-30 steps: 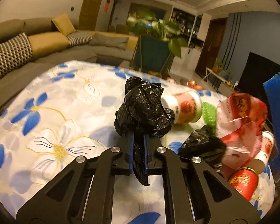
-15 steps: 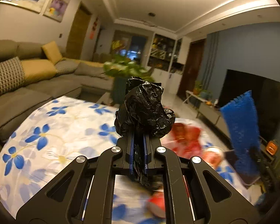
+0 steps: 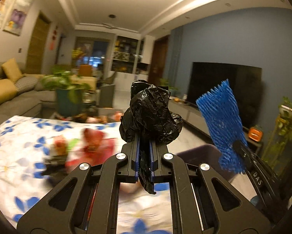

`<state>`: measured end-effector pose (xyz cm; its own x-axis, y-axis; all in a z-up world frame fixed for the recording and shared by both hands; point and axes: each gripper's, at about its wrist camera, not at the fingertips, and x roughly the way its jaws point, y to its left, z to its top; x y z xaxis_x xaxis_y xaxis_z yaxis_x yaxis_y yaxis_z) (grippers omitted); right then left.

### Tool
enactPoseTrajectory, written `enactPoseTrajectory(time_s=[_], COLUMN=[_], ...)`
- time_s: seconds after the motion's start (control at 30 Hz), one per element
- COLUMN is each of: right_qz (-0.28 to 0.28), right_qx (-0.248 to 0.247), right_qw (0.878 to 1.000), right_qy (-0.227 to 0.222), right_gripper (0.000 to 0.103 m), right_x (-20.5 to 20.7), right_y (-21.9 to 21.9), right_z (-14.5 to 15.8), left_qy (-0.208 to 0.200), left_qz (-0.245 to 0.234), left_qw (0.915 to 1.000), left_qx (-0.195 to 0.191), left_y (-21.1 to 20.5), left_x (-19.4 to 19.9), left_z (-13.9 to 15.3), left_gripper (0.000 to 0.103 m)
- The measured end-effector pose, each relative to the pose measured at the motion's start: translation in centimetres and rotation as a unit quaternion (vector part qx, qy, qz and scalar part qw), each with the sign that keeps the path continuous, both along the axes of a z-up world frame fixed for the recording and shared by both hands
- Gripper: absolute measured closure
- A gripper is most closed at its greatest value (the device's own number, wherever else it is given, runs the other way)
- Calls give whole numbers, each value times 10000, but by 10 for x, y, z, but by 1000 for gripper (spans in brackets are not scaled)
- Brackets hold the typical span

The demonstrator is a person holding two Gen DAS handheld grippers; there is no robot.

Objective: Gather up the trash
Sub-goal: 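Carry the black bag and blue net over the grey bin with both tools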

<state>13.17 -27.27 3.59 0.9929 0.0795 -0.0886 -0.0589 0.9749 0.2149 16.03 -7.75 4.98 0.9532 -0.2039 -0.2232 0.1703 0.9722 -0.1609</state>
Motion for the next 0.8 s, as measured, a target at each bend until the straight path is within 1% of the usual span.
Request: enactPoseTrajectory(time_s=[0.1,0.23,0.33,0.43,0.6,0.8], right_qz=[-246,-480,-611,-674,-740,-691], right_qx=[10,41,57,76,113,122], right_qw=[9997,9988,9981,9977,9972,9975], right_qy=[-40,-20,3,18,38,69], right_gripper=[98,99,99,99,99,99], right_x=[2,8,15,21,28,33], right_y=[-21,-44,-57,-63,-70,-73], right_z=[1,1,0,-3,-6,-5], left_qy=[8,80,113,100,163,308], left_qz=[-296,-589,-762,-862,-977,-1069], left_qw=[9995,9982,9970,9962,9950,9937], left_qx=[51,45,37,121,110,100], left_y=[-35,-70,-90,-110,-121,-128], left_x=[14,33,47,59,74,94], left_z=[-3,-12,-17,-23,-31,-41], left_gripper=[96,96,96,96,96,95])
